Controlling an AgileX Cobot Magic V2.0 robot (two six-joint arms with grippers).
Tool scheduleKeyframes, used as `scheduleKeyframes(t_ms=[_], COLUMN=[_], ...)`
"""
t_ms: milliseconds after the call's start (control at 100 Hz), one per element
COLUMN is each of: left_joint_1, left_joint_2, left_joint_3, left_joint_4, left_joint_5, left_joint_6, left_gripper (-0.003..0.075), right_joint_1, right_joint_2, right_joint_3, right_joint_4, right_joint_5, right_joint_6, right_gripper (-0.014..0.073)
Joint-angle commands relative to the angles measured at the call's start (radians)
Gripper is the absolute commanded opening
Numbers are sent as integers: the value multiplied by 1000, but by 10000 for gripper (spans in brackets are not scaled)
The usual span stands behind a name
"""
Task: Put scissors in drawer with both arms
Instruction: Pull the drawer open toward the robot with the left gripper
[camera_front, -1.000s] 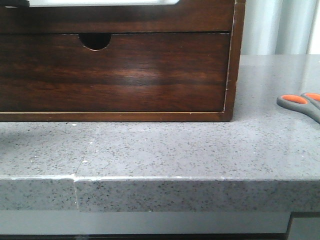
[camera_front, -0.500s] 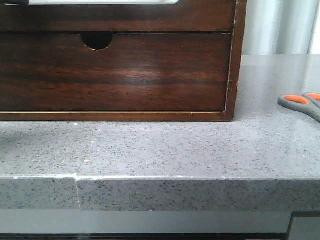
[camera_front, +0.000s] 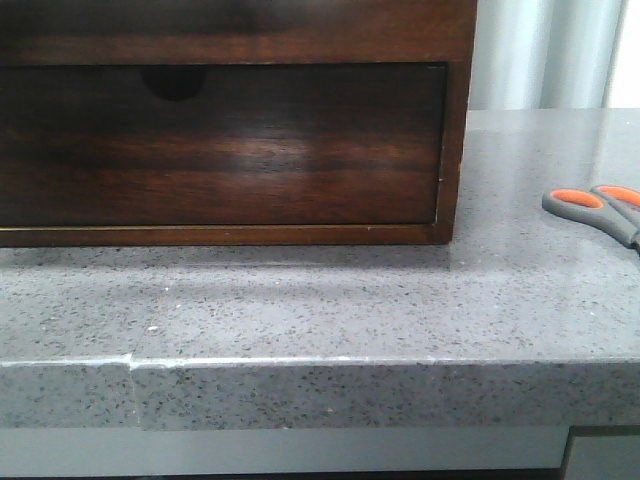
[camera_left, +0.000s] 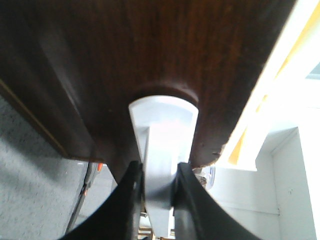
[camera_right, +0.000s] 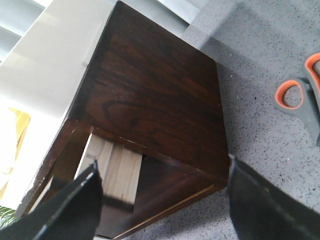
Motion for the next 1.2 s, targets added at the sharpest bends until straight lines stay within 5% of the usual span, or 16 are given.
scheduleKeyframes(t_ms=[0, 180, 580, 650, 890, 1190], left_joint_1=[1, 1, 1, 1, 1, 1], left_joint_2=[-93, -214, -293, -293, -293, -355], left_joint_3=[-35, -35, -35, -35, -35, -35], left_joint_4=[41, 171, 201, 201, 211, 220], left_joint_5=[15, -1, 32, 28, 26, 16], left_joint_6=[-54, -220, -265, -265, -265, -265], left_gripper=[-20, -20, -8, 68, 498, 537], right_joint_1=[-8, -8, -8, -8, -8, -8], right_joint_2=[12, 12, 12, 12, 12, 12], right_joint_3=[-36, -36, -36, -36, -36, -36], right_joint_4=[13, 13, 13, 13, 13, 13], right_joint_5=[-28, -25, -11, -5, 2, -2], right_joint_6=[-11, -11, -13, -13, -13, -13], right_gripper=[466, 466, 466, 466, 466, 466])
